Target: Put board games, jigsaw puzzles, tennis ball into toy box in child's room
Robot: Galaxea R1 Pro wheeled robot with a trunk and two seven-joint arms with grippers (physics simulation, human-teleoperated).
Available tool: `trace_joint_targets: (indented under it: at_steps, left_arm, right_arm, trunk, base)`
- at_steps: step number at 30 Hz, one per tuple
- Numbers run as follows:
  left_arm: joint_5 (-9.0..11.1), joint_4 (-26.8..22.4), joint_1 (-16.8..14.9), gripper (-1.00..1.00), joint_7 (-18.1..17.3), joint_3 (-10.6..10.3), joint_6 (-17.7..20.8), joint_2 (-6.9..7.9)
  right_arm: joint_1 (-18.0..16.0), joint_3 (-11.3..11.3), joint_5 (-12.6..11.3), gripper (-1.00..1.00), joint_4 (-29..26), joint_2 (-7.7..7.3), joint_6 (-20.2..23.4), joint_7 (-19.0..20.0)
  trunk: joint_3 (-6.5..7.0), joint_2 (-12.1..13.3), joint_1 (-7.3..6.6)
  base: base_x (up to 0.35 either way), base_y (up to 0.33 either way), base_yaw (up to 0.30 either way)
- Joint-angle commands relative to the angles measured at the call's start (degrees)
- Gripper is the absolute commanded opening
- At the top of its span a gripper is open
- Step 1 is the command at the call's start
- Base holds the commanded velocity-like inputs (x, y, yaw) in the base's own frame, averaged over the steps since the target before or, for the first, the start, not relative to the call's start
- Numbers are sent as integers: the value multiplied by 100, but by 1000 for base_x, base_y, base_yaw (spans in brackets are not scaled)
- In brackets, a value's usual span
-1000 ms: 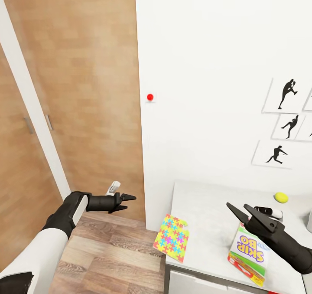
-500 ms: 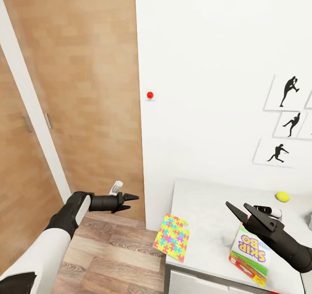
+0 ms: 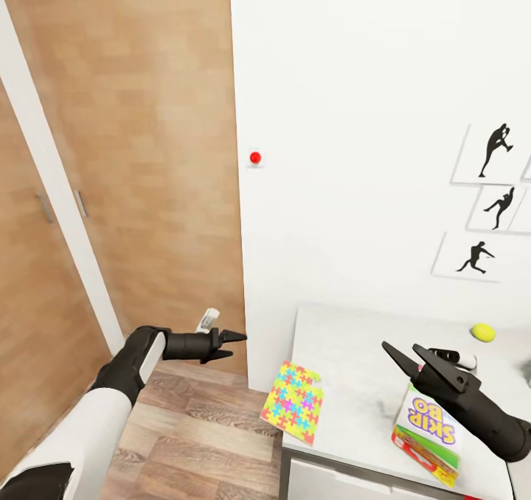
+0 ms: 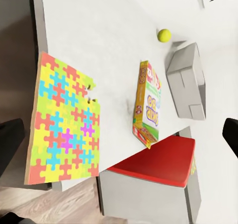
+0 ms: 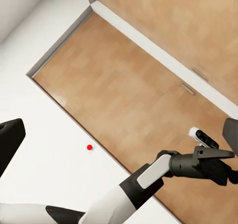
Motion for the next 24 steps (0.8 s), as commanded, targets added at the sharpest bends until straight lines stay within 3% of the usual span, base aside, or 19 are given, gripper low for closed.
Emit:
trace_joint_targets:
  at_steps: [1,13,24]
  left_arm:
    - [2,14,-5,100,-6,7,26,-18]
    - [-20,182,-5,100,-14,4,18,-110]
    - [-13,188,-5,100,-46,10,25,-101]
  right_arm:
    - [-7,-3,-12,100,0,-4,40,2]
    - [-14,-22,40,100,0,-85,40,-196]
    - [-110,-25,69,100,0,-90,40,-1144]
  trunk:
    - [-27,-48,24]
    - [-242,-530,287]
    - [-440,-971,529]
  base:
    - [0,0,0]
    - [0,0,0]
    - [0,0,0]
